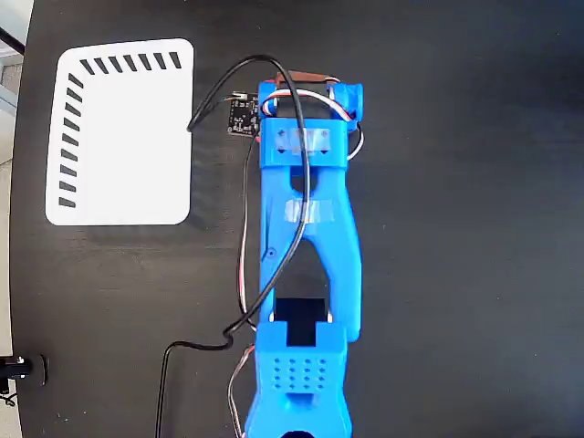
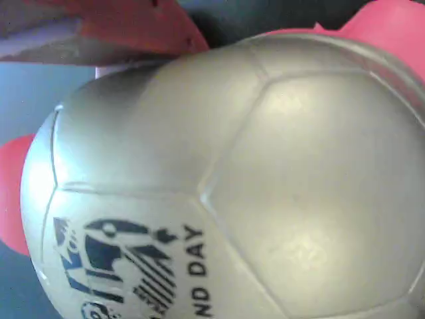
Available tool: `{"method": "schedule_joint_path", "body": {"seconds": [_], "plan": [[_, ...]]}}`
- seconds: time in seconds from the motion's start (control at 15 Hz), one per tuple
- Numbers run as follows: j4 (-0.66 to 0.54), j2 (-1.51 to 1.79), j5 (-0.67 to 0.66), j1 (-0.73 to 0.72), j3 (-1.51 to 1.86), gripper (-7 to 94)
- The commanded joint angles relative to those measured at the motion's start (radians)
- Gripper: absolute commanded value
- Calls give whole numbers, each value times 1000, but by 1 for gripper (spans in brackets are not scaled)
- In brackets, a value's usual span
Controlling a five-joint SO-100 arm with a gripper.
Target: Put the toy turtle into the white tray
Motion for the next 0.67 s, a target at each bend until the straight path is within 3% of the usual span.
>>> {"method": "schedule_joint_path", "body": {"seconds": [0.0,0.33,0.6], "plan": [[41,224,23,-5,11,0],[170,552,64,-83,26,0],[215,721,120,-278,44,0]]}}
